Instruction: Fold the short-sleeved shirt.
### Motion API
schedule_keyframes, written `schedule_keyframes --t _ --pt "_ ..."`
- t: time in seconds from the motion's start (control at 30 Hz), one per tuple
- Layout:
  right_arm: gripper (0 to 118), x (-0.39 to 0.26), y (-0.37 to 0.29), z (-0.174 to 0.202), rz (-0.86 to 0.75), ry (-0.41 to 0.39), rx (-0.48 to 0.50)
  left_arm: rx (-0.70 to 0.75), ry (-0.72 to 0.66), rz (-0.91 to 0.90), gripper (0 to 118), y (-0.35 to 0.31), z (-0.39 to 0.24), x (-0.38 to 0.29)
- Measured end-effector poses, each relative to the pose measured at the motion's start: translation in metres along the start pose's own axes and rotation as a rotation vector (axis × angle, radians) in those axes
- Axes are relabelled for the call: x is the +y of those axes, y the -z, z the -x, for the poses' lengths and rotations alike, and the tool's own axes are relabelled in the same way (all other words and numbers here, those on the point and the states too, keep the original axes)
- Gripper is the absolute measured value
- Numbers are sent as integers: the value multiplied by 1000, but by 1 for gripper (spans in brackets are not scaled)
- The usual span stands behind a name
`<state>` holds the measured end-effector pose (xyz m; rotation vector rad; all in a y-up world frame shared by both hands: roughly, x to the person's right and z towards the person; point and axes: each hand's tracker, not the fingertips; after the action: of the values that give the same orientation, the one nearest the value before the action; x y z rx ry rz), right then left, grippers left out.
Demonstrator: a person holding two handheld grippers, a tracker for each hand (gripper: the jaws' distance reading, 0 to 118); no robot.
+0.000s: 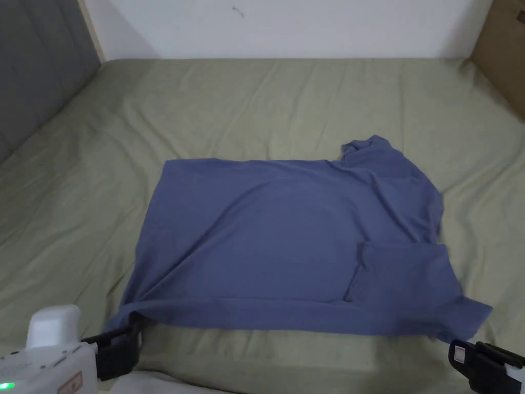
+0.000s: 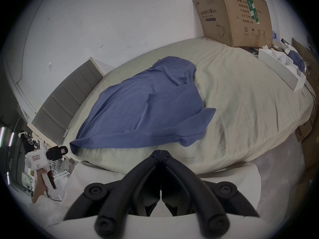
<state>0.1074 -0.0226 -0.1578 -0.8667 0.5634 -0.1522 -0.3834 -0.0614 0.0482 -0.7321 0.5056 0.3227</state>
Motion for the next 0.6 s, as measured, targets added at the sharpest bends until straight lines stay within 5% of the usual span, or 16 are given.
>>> schedule_keyframes --t 0.1,0.13,0.2,0.23,0.37,0.4,0.43,0.47,0.6 --pt "0 3 4 -5 6 36 3 -18 -21 4 111 18 2 8" --pt "0 3 6 -5 7 39 2 -30 -27 26 90 23 -1 10" --pt "0 5 11 -7 12 44 -15 -38 -34 69 7 31 -3 13" --pt "0 6 14 -9 16 43 -18 -48 -36 68 0 33 -4 12" --pt "10 12 28 -19 28 65 -79 -59 -29 81 0 40 -9 11" --pt "39 14 34 -26 50 69 -77 -56 -33 76 0 39 -12 11" --pt "92 15 40 -33 83 82 -88 -56 -31 68 0 39 -12 11" --pt "115 16 45 -37 96 104 -106 -49 -31 67 0 39 -12 14" --pt "109 29 57 -57 77 158 -111 -54 -55 57 0 33 -7 21"
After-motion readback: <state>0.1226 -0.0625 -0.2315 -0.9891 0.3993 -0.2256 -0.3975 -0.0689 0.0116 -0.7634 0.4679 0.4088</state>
